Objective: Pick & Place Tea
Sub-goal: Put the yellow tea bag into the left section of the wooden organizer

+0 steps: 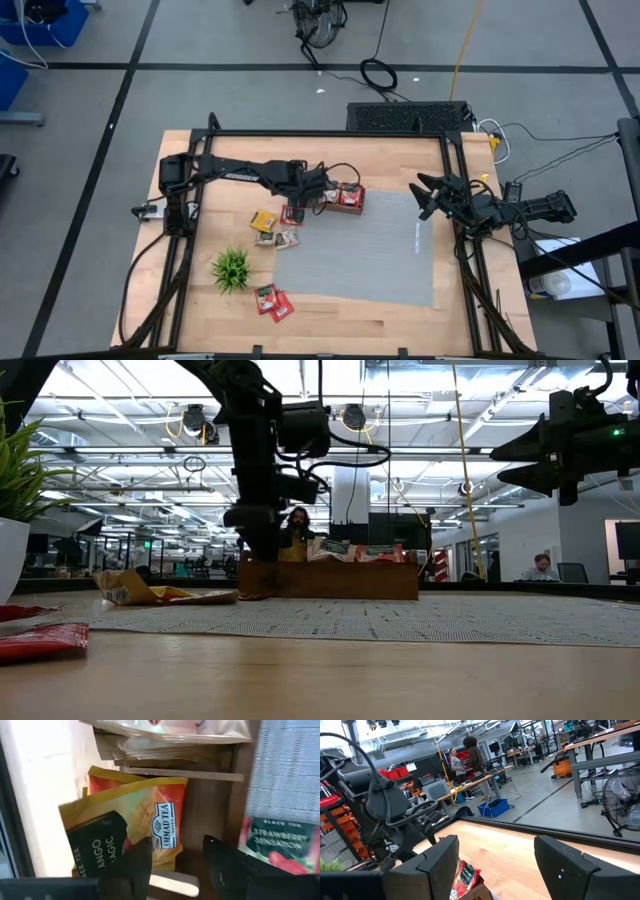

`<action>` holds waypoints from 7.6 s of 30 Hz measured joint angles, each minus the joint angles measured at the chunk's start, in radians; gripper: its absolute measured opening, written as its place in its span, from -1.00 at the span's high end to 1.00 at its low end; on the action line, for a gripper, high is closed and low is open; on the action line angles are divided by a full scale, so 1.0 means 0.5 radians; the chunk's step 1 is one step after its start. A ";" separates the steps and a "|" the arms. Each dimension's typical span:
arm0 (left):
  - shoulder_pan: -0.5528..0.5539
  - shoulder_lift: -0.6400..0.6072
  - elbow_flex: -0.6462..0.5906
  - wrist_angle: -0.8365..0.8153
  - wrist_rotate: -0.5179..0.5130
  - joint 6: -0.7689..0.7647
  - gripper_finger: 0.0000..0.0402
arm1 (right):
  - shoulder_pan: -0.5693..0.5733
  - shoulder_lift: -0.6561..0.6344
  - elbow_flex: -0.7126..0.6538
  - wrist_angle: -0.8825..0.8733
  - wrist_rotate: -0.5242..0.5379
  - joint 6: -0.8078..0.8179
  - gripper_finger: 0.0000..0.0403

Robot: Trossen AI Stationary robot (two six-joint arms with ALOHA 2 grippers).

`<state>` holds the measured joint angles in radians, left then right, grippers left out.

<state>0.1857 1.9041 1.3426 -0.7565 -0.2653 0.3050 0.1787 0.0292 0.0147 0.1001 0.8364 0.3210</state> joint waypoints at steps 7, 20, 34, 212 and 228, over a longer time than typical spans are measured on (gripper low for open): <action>0.004 -0.002 0.192 -0.192 0.006 0.000 0.04 | 0.000 0.000 0.000 0.000 0.000 0.000 -0.20; -0.030 -0.004 0.715 -0.783 0.107 -0.117 0.08 | 0.000 0.000 0.000 0.000 0.000 0.000 -0.20; -0.261 -0.008 1.523 -1.382 0.119 -0.532 0.08 | 0.000 0.000 0.000 0.000 0.000 0.000 -0.20; -0.301 0.083 1.112 -1.126 -0.047 -0.404 0.95 | 0.000 0.000 0.000 0.000 0.000 0.000 -0.20; -0.254 0.082 0.556 -0.564 0.002 -0.132 0.95 | 0.000 0.000 0.000 -0.005 0.000 0.000 -0.20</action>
<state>0.0585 1.9450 1.6205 -1.0388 -0.2645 0.2391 0.1786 0.0292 0.0148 0.0975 0.8364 0.3210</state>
